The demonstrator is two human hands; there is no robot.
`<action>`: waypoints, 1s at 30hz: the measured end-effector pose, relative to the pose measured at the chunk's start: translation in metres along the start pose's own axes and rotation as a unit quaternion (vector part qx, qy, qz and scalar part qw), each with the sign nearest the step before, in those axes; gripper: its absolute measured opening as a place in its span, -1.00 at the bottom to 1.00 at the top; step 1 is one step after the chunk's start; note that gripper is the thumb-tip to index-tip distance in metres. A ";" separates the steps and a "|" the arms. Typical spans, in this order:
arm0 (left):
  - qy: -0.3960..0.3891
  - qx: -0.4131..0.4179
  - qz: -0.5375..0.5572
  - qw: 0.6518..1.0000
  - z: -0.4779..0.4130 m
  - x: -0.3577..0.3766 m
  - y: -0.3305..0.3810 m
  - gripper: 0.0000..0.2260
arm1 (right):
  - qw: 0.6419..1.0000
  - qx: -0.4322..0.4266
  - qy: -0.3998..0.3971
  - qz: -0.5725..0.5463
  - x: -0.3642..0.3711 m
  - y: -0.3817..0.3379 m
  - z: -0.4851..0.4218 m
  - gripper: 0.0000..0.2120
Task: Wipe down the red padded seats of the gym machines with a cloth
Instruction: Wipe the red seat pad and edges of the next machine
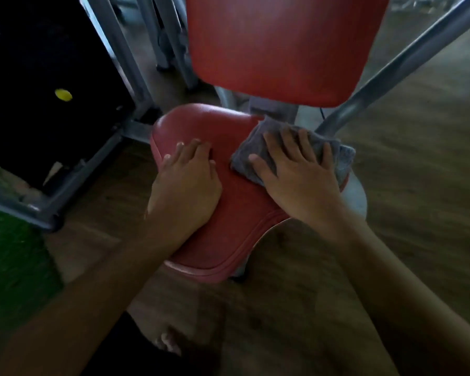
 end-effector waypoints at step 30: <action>-0.030 0.017 0.008 0.999 0.016 0.003 -0.005 -0.54 | 0.998 -0.034 0.000 0.044 -0.007 -0.012 0.015 -0.22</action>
Point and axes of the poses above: each hand's wrist, its own z-axis away from the middle knuckle, its own x-axis out of the palm, y = z × x, the point moved 9 cm from there along -z, towards the middle knuckle, and after that the axes turned 15 degrees about -y, right-handed, at the moved point
